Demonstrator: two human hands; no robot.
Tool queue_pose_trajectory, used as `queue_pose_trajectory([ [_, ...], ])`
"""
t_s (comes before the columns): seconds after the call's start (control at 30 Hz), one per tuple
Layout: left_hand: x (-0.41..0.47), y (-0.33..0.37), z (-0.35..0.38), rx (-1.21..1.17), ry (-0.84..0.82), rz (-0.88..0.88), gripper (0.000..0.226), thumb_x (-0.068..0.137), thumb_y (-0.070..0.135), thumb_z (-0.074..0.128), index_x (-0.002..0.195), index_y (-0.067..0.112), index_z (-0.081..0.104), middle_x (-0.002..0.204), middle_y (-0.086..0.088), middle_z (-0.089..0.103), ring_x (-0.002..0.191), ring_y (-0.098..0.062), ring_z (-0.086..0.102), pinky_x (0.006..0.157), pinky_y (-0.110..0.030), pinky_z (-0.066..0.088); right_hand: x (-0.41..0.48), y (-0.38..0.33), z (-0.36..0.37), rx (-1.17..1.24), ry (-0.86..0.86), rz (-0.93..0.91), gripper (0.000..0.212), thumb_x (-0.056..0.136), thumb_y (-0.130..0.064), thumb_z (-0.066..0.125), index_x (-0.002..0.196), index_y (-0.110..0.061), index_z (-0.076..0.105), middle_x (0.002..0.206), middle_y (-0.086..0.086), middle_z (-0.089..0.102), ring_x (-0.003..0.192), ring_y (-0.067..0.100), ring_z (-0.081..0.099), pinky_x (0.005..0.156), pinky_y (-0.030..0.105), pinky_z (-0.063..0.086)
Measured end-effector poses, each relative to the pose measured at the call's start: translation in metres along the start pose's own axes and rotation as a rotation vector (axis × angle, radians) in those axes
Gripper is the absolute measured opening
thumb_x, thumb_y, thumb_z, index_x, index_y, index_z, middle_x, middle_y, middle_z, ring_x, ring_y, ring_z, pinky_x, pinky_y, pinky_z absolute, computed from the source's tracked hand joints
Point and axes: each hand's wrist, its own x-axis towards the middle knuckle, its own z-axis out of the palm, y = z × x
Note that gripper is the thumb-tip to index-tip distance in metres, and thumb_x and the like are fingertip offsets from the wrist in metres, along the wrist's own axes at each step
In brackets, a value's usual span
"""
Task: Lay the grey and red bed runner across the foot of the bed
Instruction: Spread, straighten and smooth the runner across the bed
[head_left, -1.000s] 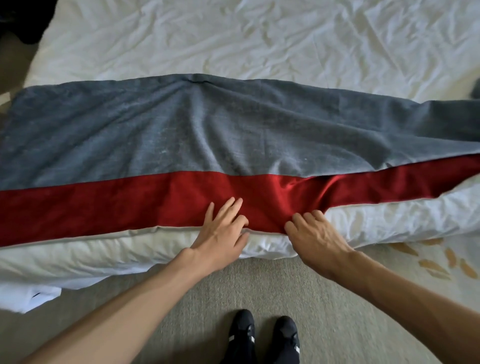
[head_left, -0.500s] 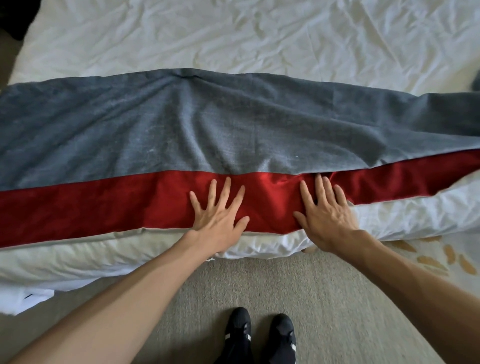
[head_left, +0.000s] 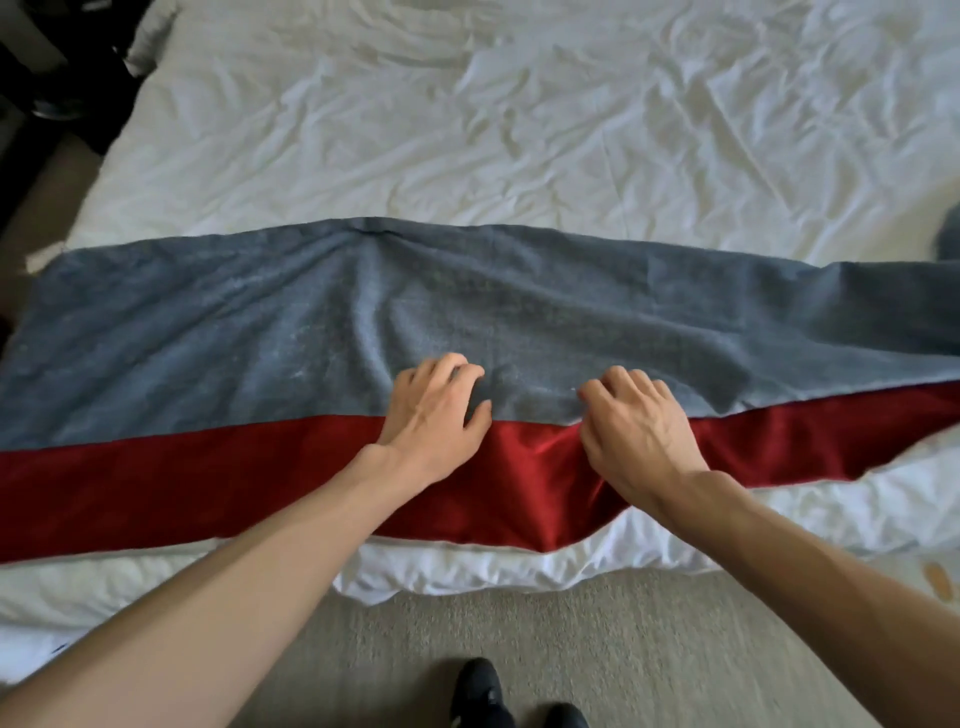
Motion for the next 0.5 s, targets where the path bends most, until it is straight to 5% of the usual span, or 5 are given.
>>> queue_pose_trajectory([
  [0.3, 0.058, -0.012, 0.010, -0.097, 0.092, 0.045, 0.015, 0.075, 0.005, 0.064, 0.089, 0.006, 0.067, 0.091, -0.008, 0.066, 0.086, -0.030, 0.060, 0.076, -0.039, 0.042, 0.069, 0.025, 0.002, -0.045, -0.072, 0.035, 0.028, 0.083, -0.019, 0.051, 0.108, -0.009, 0.058, 0.112, 0.012, 0.055, 0.103, 0.033, 0.051, 0.090, 0.039, 0.037],
  [0.5, 0.108, -0.036, 0.012, -0.144, 0.060, 0.023, 0.023, 0.077, 0.003, 0.063, 0.100, 0.005, 0.066, 0.096, -0.010, 0.065, 0.091, -0.031, 0.061, 0.077, -0.042, 0.047, 0.132, 0.042, 0.004, -0.060, -0.145, 0.069, 0.029, 0.086, -0.019, 0.049, 0.112, -0.009, 0.056, 0.124, 0.013, 0.050, 0.113, 0.034, 0.047, 0.096, 0.040, 0.035],
])
